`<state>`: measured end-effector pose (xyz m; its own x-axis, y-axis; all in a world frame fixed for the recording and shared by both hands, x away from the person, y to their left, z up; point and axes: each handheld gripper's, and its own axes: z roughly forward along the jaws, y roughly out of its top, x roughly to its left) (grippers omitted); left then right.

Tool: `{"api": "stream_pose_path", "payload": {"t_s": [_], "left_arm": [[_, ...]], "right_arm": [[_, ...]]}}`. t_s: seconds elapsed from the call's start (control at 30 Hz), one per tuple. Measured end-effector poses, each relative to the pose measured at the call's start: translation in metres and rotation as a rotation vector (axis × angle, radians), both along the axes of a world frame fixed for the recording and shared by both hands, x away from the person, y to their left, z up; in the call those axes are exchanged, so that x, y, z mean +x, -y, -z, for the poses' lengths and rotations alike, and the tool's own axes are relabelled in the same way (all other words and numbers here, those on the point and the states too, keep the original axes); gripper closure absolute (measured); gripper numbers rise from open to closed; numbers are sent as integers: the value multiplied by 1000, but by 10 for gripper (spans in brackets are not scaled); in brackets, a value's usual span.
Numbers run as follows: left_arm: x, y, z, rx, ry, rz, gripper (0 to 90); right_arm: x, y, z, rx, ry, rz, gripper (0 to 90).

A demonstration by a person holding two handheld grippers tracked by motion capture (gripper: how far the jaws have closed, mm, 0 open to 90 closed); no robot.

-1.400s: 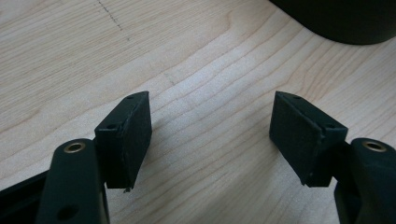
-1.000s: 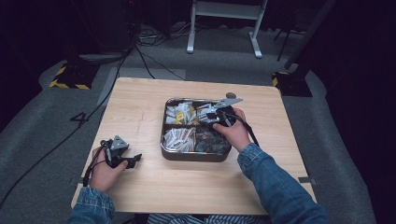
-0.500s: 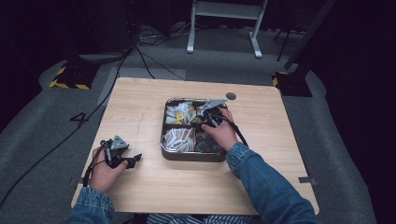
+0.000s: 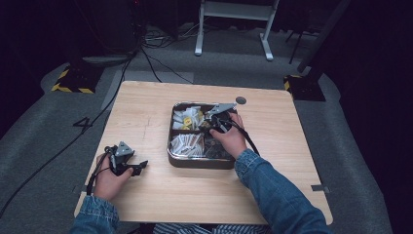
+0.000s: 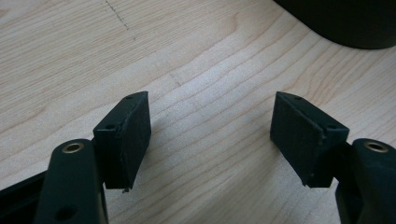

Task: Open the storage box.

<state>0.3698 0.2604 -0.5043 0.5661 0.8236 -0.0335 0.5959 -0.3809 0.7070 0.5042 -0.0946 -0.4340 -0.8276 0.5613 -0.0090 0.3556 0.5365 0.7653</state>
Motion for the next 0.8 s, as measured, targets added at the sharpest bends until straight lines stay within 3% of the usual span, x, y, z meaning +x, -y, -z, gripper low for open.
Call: {"api": "stream_pose_path", "payload": {"t_s": [0.1, 0.33, 0.57, 0.8], "left_arm": [[0, 0, 0, 1, 1, 0, 296], [0, 0, 0, 1, 1, 0, 296], [0, 0, 0, 2, 1, 0, 296], [1, -1, 0, 4, 5, -5, 296]], "right_arm": [[0, 4, -12, 30, 6, -5, 586], [-3, 18, -30, 49, 25, -4, 586], [-6, 53, -52, 79, 43, 2, 586], [-7, 86, -62, 87, 50, 37, 586]]}}
